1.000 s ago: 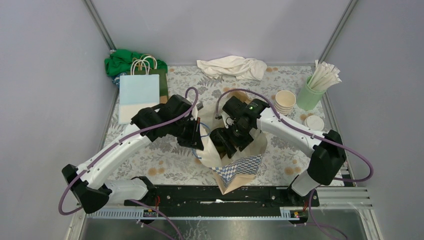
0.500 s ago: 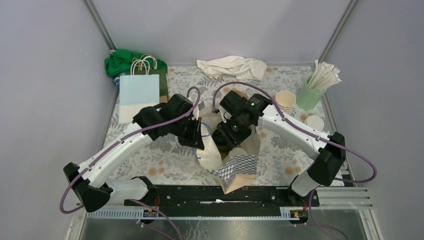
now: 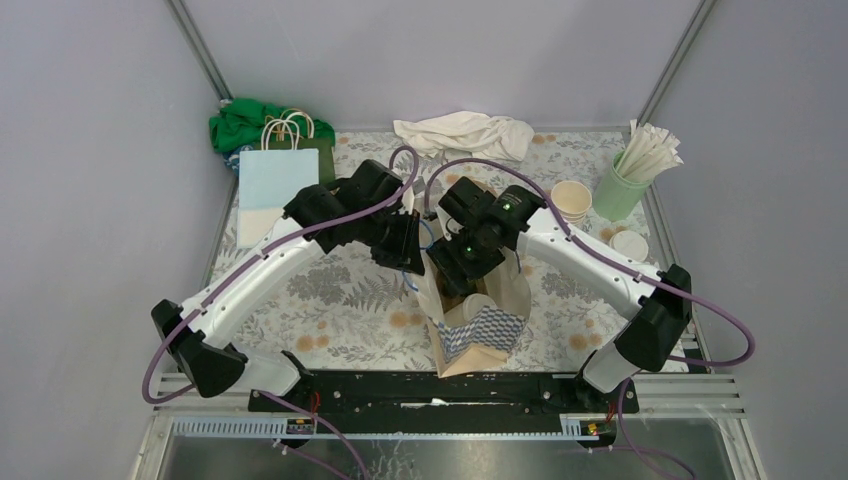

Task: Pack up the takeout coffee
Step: Place the coffee cup on the cup tray.

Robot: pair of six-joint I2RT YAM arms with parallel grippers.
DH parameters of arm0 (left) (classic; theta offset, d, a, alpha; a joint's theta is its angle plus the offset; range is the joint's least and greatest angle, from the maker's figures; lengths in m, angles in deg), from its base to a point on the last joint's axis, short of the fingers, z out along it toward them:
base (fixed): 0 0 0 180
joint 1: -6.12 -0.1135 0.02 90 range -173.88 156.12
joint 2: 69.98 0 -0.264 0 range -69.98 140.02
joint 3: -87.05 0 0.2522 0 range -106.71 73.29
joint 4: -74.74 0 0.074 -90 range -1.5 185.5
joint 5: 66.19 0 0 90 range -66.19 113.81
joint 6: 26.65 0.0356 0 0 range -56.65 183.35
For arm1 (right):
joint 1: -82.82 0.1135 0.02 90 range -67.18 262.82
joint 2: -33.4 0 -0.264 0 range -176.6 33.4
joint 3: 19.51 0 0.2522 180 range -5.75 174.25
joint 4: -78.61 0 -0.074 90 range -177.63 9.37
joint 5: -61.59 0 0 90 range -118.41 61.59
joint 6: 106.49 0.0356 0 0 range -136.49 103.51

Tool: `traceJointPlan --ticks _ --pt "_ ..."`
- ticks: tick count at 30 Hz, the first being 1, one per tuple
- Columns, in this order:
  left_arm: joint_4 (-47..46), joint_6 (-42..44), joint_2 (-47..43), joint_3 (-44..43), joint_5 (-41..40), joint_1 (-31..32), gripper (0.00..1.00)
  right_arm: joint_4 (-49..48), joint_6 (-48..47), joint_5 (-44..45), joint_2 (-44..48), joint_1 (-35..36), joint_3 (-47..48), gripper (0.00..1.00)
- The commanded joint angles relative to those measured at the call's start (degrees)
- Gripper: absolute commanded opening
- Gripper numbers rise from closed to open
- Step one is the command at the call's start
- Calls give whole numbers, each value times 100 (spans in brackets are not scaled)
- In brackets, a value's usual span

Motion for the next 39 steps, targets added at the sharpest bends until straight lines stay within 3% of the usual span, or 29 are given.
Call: traceJointPlan --ticks 1,9,11,14,17,23,26,29,35,39 --pt "104 11 69 -465 -67 -55 20 -188 -141 166 159 -13 332 78" --pt "168 -281 153 -599 -251 -63 31 -29 -27 285 544 -99 46 84" --pt "184 -307 120 -664 -260 -64 38 78 57 262 678 -132 -136 88" --pt "290 -339 119 -831 -321 -65 61 293 164 231 764 -144 -262 88" --pt "490 -342 163 -1150 -427 -76 79 299 201 338 788 -144 -172 88" --pt "846 -383 255 -2103 -640 -166 96 236 110 547 736 -144 191 90" --pt "1152 -278 497 -3013 -752 -337 97 189 -16 608 714 -144 478 90" --pt "1352 -97 702 -3568 -695 -723 91 117 -134 672 751 -153 642 90" --pt "525 703 889 -3380 -273 -1481 75 -23 -275 748 913 -153 680 88" --pt "-104 1767 1248 -3101 -191 -1690 75 -170 -387 731 958 -153 821 82"
